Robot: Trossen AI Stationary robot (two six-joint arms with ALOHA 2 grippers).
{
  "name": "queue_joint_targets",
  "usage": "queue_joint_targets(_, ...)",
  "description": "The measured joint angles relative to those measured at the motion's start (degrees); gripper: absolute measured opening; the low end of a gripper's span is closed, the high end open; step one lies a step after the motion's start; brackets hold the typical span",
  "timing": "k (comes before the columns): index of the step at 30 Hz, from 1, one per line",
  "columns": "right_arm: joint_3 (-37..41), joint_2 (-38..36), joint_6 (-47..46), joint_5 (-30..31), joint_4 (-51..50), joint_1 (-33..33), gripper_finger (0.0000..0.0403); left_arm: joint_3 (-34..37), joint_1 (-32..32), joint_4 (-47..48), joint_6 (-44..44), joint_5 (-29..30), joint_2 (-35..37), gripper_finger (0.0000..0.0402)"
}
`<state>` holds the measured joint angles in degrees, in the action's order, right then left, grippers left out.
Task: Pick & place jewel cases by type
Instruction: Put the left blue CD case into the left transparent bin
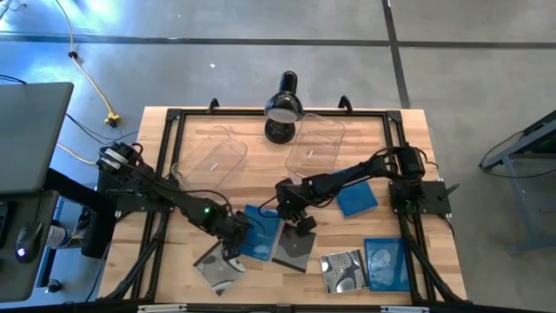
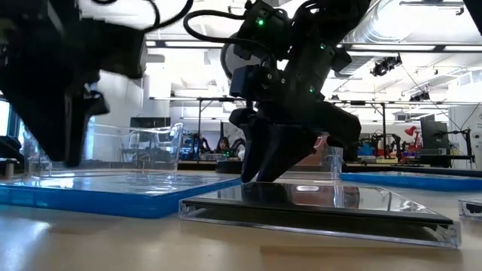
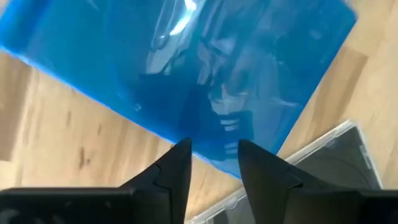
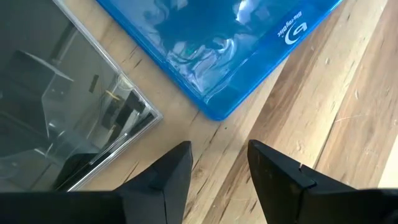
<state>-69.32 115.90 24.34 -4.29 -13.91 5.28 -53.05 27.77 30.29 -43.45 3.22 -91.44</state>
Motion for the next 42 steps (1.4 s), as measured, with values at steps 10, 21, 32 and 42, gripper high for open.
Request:
queue_joint_targets(10,0.01,0.04,-0.24,-0.09,0.08,0.00,0.0156,-2.50,0.00,0.47,-16.81,-7.74,0.00,0.0229)
queue_joint_targets(21,0.11,0.26,0.99,-0.15,3.06,0.00,0.0156,-1.32,0.37,-3.12,-19.29,-6.73,-1.03,0.0234)
queue_joint_targets(32,0.11,0.26,1.42,-0.33,3.78,-0.02,0.0156,-1.30,2.09,1.22,-11.96,-6.10,-1.51,0.0234)
queue_joint_targets(42,0.11,0.26,1.37,-0.46,3.93,-0.02,0.0156,-1.65,2.25,1.07,-8.83,-6.95,-7.57,0.0234)
